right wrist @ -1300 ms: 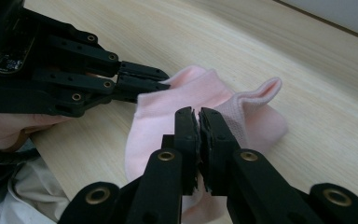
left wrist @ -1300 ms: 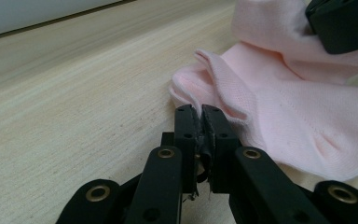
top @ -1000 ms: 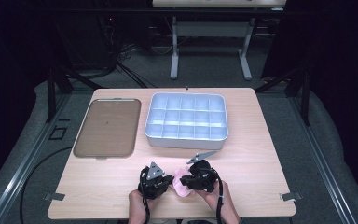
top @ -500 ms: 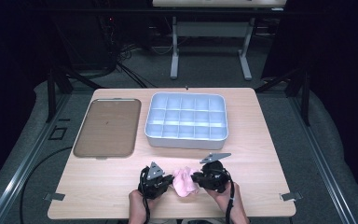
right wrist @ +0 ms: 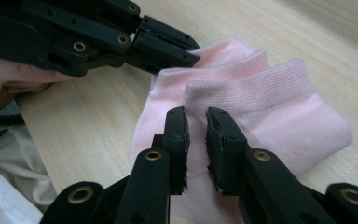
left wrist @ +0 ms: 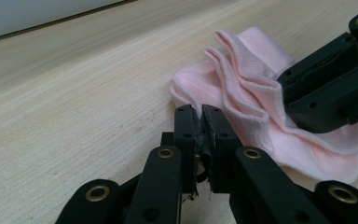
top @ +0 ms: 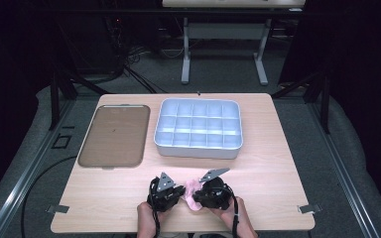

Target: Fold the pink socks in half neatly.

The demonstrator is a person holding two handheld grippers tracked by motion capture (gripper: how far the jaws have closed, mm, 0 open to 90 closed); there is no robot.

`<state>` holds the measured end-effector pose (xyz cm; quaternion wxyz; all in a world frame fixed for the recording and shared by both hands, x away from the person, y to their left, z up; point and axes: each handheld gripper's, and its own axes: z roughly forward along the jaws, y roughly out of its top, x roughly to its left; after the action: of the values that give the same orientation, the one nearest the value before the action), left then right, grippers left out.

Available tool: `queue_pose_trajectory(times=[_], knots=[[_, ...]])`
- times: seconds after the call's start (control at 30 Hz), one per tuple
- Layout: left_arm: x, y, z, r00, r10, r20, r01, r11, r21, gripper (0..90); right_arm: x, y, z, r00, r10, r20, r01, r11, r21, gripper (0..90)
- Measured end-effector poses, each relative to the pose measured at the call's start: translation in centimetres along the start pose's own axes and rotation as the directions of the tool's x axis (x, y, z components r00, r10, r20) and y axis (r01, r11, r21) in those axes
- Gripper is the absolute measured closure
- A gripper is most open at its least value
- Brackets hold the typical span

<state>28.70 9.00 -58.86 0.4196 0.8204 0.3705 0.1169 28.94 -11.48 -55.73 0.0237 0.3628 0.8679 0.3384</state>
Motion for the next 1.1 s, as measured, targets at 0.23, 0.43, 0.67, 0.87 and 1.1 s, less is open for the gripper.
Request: queue_pose_trajectory(times=[0.23,0.43,0.67,0.87,1.1], knots=[[0.0,0.0,0.0,1.0,0.0,-0.001,0.0,1.0,0.0,84.4,-0.2,-0.5,0.0,0.9987,-0.019,-0.048,0.019,1.0,0.005,70.2],[0.0,0.0,0.0,1.0,-0.001,-0.001,0.001,1.0,-0.001,84.3,-0.8,-1.2,-1.7,0.9979,0.004,-0.065,-0.011,0.995,-0.096,60.8],[0.0,0.0,0.0,1.0,-0.004,-0.002,0.004,1.0,-0.002,84.3,-2.9,-2.6,-4.4,0.9928,0.119,0.016,-0.116,0.985,-0.13,38.0],[-0.2,0.0,0.0,0.9998,-0.015,-0.009,0.015,0.9999,-0.007,83.7,-3.8,-3.4,-4.6,0.9806,0.186,0.06,-0.178,0.976,-0.125,25.9],[0.0,-0.1,-0.1,0.9997,-0.022,-0.01,0.022,0.9997,-0.008,78.7,-3.4,-3.1,-4.2,0.9733,0.165,0.16,-0.169,0.986,0.01,33.1]])
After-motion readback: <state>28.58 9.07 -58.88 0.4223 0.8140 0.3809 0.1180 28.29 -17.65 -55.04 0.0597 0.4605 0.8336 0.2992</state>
